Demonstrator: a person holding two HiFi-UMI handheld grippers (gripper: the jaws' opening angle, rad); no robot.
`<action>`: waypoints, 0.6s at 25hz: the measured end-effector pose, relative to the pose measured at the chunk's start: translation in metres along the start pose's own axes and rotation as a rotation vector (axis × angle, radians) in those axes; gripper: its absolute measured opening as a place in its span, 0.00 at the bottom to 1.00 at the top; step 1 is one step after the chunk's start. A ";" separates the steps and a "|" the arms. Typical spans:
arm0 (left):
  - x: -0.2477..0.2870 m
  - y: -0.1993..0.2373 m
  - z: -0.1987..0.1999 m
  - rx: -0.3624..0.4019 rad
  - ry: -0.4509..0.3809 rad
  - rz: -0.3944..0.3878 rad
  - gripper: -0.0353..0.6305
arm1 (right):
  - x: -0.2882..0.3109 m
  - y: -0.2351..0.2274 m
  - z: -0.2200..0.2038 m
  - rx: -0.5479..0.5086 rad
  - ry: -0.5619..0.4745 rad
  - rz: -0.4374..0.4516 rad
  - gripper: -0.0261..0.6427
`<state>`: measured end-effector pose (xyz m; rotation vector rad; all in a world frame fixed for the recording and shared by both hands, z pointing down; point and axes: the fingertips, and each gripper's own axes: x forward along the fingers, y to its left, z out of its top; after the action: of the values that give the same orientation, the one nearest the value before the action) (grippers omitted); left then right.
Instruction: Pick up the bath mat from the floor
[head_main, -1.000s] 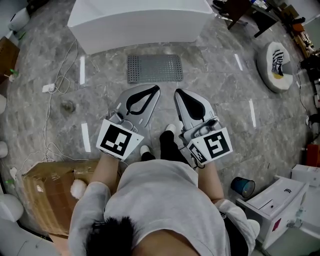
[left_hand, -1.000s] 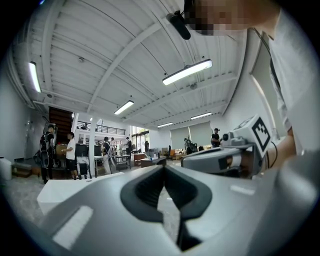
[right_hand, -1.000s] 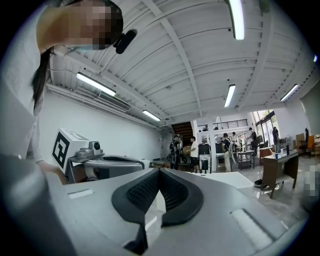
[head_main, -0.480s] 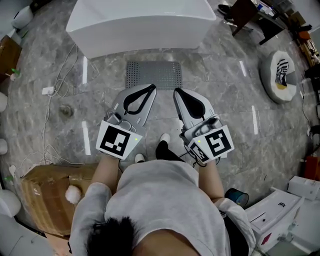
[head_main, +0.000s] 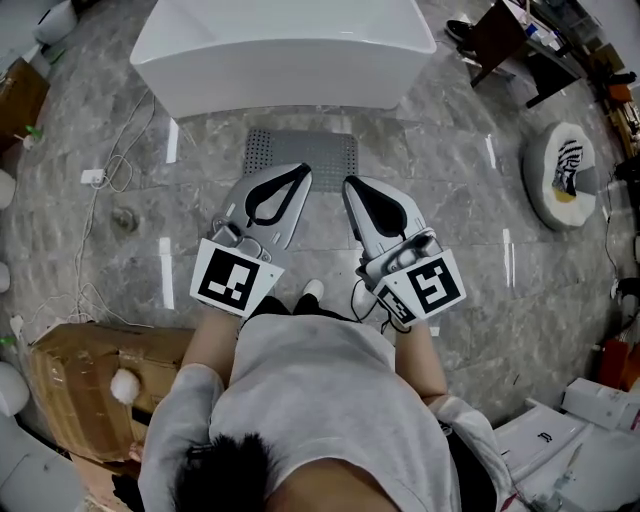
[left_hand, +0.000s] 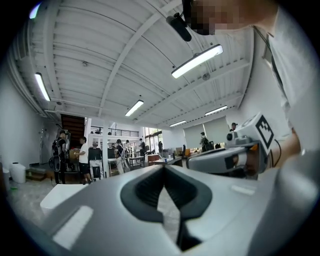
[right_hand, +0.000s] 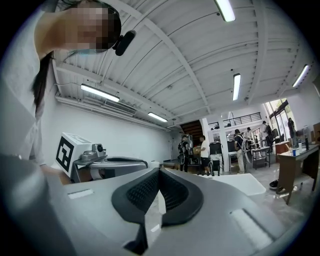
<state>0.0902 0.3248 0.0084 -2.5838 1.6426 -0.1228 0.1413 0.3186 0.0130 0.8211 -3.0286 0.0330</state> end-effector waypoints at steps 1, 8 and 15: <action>0.005 -0.003 0.001 -0.001 -0.002 0.007 0.05 | -0.002 -0.006 -0.001 0.006 -0.002 0.004 0.04; 0.026 -0.007 -0.009 -0.009 0.030 0.030 0.05 | 0.000 -0.033 -0.010 0.041 -0.014 0.026 0.04; 0.048 0.014 -0.014 -0.007 0.042 0.031 0.05 | 0.023 -0.052 -0.012 0.045 -0.022 0.030 0.04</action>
<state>0.0964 0.2755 0.0222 -2.5763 1.6997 -0.1705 0.1475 0.2622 0.0259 0.7844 -3.0710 0.0936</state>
